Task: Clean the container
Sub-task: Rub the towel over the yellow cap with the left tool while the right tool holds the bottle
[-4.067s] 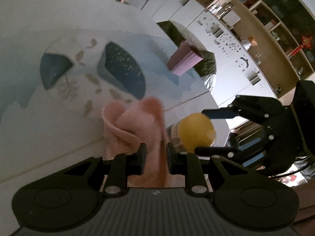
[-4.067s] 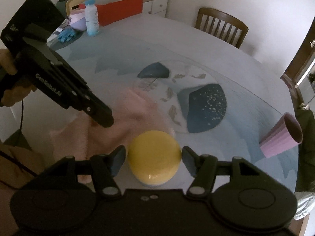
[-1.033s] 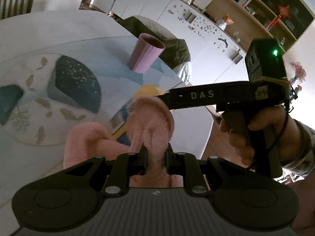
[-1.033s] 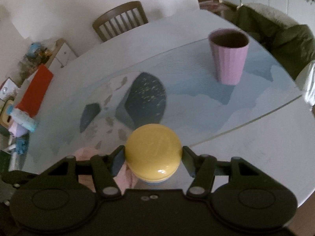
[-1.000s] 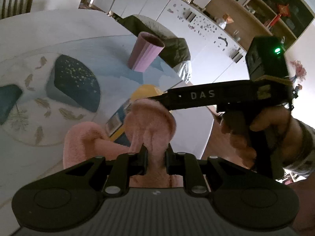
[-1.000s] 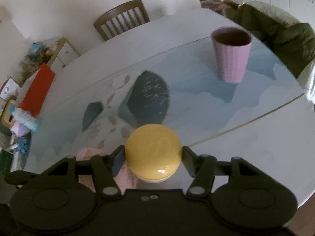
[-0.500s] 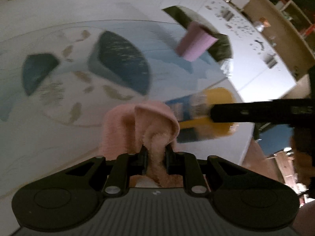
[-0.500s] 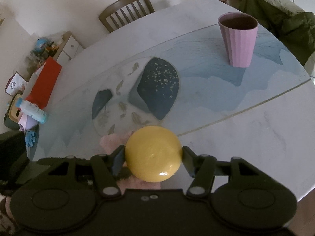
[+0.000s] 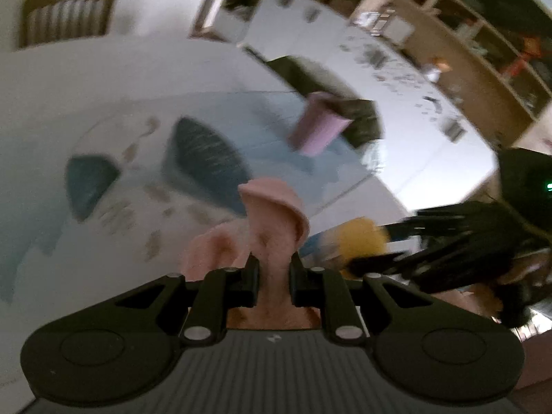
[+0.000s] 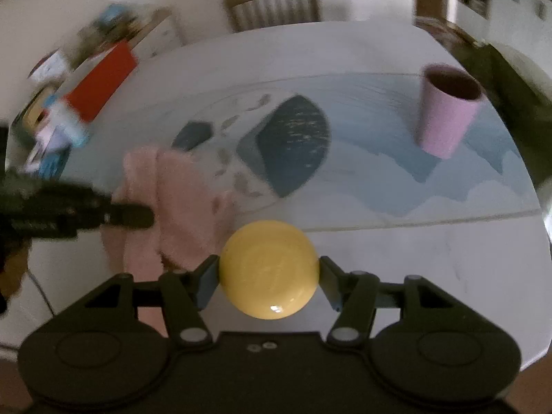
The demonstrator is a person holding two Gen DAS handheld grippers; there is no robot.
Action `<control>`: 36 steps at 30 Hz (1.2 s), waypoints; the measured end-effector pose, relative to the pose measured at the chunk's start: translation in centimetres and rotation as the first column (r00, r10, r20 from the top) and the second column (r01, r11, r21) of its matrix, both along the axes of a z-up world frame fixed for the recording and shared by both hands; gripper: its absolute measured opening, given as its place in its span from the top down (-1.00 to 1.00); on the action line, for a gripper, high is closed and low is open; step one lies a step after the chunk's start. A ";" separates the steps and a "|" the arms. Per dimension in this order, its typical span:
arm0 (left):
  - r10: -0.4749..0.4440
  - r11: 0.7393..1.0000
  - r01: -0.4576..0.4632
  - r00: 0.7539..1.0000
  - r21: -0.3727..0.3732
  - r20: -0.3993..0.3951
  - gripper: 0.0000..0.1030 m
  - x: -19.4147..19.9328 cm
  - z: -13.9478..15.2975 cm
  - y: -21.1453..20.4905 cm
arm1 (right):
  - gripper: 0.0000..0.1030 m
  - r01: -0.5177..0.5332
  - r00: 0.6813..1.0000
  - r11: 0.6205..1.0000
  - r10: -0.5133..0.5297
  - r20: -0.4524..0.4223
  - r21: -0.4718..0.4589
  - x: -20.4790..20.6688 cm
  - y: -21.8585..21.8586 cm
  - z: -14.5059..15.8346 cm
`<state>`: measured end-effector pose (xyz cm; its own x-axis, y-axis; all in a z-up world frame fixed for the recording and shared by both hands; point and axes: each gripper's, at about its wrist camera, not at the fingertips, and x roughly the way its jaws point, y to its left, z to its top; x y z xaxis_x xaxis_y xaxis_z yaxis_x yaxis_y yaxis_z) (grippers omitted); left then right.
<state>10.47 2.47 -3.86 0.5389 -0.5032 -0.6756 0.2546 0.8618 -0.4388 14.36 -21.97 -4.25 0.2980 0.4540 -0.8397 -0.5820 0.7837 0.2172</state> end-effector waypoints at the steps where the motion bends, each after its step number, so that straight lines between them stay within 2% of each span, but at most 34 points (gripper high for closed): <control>1: -0.018 1.000 0.018 1.000 -0.009 0.011 0.69 0.0 0.4 -0.4 | -0.17 -0.025 1.000 1.000 0.025 0.010 -0.007 -0.3 0.3 0.1; 6: -0.084 0.994 0.085 0.996 -0.067 0.019 0.69 0.6 1.0 -2.0 | -0.17 -0.171 0.982 0.983 0.176 0.075 -0.070 -1.9 2.2 0.4; 11: -0.098 0.994 0.098 0.995 -0.050 -0.010 0.70 1.3 -0.4 -3.0 | -0.17 -0.245 0.959 0.963 0.257 0.118 -0.110 -3.0 3.2 0.6; 25: -0.059 0.998 0.060 0.991 0.003 -0.116 0.70 2.6 -4.5 -1.9 | -0.17 -0.291 0.941 0.946 0.310 0.136 -0.140 -3.2 3.9 1.0; 30: -0.009 0.999 0.017 0.985 0.050 -0.171 0.70 2.6 -6.5 -0.8 | -0.17 -0.300 0.937 0.943 0.319 0.141 -0.143 -3.1 3.8 1.0; 33: 0.027 0.999 -0.021 0.983 0.032 -0.183 0.70 2.5 -6.4 0.5 | -0.17 -0.321 0.927 0.934 0.344 0.151 -0.157 -3.2 3.7 0.9; 36: 0.035 0.998 -0.044 0.985 -0.046 -0.168 0.71 2.4 -5.1 1.8 | -0.17 -0.350 0.909 0.919 0.380 0.170 -0.184 -3.4 3.7 0.9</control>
